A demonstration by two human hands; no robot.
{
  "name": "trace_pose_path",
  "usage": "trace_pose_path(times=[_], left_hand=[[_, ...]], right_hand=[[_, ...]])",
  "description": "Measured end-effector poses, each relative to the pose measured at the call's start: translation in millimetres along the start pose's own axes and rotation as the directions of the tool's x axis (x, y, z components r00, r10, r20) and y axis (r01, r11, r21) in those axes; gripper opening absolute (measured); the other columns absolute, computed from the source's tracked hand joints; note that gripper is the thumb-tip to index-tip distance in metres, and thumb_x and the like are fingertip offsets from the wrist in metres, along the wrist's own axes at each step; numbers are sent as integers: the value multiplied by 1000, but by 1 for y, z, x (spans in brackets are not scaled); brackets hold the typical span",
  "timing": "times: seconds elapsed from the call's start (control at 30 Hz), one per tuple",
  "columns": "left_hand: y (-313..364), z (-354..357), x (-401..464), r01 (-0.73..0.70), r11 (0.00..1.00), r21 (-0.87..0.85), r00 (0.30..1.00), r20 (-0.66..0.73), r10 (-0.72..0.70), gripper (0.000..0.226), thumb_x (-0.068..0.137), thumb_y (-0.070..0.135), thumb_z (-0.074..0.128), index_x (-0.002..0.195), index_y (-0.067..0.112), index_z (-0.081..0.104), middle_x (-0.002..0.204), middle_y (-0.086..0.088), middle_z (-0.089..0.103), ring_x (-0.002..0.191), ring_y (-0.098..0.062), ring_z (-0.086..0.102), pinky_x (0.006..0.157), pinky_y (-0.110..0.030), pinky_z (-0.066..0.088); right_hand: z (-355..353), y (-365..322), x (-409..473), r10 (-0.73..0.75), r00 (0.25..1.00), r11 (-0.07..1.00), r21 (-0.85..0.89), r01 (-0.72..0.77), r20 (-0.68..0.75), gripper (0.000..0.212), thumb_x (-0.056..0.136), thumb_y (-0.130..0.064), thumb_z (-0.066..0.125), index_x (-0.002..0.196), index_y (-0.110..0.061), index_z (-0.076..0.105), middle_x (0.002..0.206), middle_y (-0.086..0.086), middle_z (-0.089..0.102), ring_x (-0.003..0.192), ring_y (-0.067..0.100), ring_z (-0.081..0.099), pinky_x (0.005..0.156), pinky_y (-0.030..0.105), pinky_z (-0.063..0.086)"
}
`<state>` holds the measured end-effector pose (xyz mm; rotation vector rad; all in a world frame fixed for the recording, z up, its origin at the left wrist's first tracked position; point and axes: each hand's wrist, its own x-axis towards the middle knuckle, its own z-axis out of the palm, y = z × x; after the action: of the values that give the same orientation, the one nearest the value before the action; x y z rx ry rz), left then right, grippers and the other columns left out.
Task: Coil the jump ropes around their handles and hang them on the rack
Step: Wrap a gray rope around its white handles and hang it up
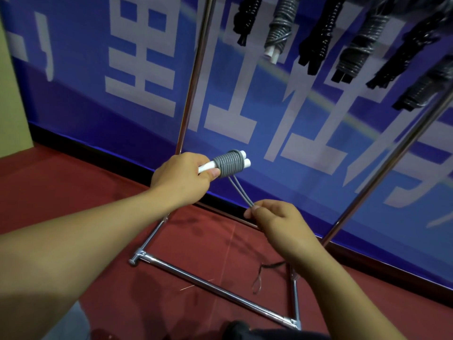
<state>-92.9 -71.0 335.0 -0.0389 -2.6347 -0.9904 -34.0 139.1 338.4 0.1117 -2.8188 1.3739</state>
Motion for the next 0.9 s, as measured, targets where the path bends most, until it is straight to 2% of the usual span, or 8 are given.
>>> trace_pose_path(times=[0.1,0.17,0.33,0.53,0.6,0.77,0.83,0.9], left_hand=[[0,2,-2,-14,998,56,999,44,11,24,92,52,59,88,29,66,72,7,64,75,-20,62,68,-33,49],[-1,3,-4,-34,995,93,996,88,26,24,92,52,59,88,30,66,74,7,65,78,-23,63,71,-35,52],[-3,10,-7,-36,996,84,988,154,22,25,91,51,61,84,27,67,71,5,65,76,-25,64,72,-36,54],[-7,23,-4,43,987,-156,977,211,-9,35,91,40,66,66,15,63,54,1,58,56,-23,55,59,-36,47],[-7,26,-6,16,989,-144,977,214,15,34,91,40,65,67,16,63,55,2,58,58,-22,56,60,-33,44],[-12,27,-8,-75,997,-8,963,260,74,21,88,48,65,73,33,65,65,7,64,70,-20,65,70,-35,55],[-12,26,-8,-92,996,0,951,298,88,23,87,49,66,67,38,63,63,8,62,69,-20,64,67,-34,52],[-12,25,-8,-104,995,-9,945,312,101,24,87,50,66,65,42,61,62,8,60,67,-20,63,66,-35,52]], right_hand=[[3,-3,-7,-145,989,971,-192,141,-9,28,91,-34,67,72,-14,61,52,-9,45,48,5,38,48,19,33],[4,-1,-10,-219,975,934,-294,202,-26,30,90,-37,68,70,-15,58,53,-6,47,51,8,42,51,22,35],[9,5,-11,-373,927,815,-461,351,46,33,93,-40,61,72,-17,53,57,0,49,57,19,46,58,42,42],[24,0,-15,-414,895,738,-515,437,167,43,96,-40,56,64,-23,34,54,-4,38,53,17,35,53,36,28],[25,-2,-16,-429,889,733,-513,447,161,43,97,-39,56,64,-24,32,54,-4,37,52,15,35,53,35,23],[16,0,-16,-465,881,748,-495,441,83,39,97,-38,57,66,-32,34,52,-9,36,49,10,37,51,30,24],[13,2,-17,-470,881,753,-495,433,56,33,97,-38,57,69,-31,42,53,-10,39,51,11,40,50,26,28],[11,5,-18,-481,876,761,-489,427,17,24,97,-40,56,78,-25,54,57,-9,47,56,14,46,54,33,38]])
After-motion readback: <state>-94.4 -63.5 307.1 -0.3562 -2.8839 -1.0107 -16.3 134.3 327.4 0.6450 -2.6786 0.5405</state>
